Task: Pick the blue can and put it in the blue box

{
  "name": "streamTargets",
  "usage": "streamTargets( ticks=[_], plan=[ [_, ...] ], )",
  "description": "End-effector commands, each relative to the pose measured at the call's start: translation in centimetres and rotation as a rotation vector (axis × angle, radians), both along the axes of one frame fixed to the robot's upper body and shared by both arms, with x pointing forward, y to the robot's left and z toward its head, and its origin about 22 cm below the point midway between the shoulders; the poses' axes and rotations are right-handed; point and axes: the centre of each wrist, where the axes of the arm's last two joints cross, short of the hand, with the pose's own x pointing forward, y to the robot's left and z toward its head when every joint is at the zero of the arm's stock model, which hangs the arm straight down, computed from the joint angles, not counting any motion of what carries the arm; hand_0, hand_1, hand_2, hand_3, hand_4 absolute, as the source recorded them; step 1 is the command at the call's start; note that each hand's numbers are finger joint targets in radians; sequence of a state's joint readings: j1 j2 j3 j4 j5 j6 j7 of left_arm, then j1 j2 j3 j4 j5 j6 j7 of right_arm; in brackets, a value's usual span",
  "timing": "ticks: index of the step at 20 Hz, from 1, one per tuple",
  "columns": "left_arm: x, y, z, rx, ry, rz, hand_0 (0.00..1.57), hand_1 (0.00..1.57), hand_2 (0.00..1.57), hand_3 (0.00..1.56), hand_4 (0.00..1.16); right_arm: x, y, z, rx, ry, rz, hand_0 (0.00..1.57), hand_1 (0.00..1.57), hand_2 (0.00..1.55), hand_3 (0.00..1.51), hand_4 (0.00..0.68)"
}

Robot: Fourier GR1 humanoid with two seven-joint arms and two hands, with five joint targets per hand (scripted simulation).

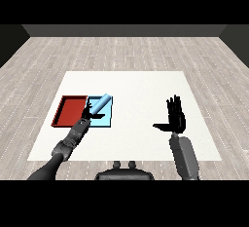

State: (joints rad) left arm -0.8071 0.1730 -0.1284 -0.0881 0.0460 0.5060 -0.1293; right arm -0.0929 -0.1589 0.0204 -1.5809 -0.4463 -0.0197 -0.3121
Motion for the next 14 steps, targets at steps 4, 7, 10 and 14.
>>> streamTargets(
  ticks=[4, 7, 10, 14],
  plan=[
    [0.4, 1.8, 1.6, -0.014, -0.455, 0.093, 0.00, 0.00, 0.00, 0.00, 0.00, 0.7, 1.6, 1.2, 0.021, -0.018, 0.007, 0.00, 0.00, 0.00, 0.00, 0.000],
    [1.3, 0.8, 3.4, -0.113, -0.660, -0.072, 0.00, 0.00, 0.00, 0.00, 0.00, 0.6, -0.4, 0.9, 0.027, -0.006, 0.024, 0.00, 0.00, 0.00, 0.00, 0.000],
    [0.5, -1.4, 3.2, -0.196, -0.787, -0.191, 0.00, 0.00, 0.00, 0.00, 0.00, -0.1, 0.3, -0.1, -0.025, 0.017, 0.022, 0.00, 0.00, 0.00, 0.00, 0.000],
    [-1.3, -3.4, 3.7, -0.314, -0.909, -0.301, 0.00, 0.00, 0.00, 0.00, 0.00, 0.4, -0.2, 0.9, -0.049, 0.021, 0.013, 0.00, 0.00, 0.00, 0.00, 0.000]
  ],
)
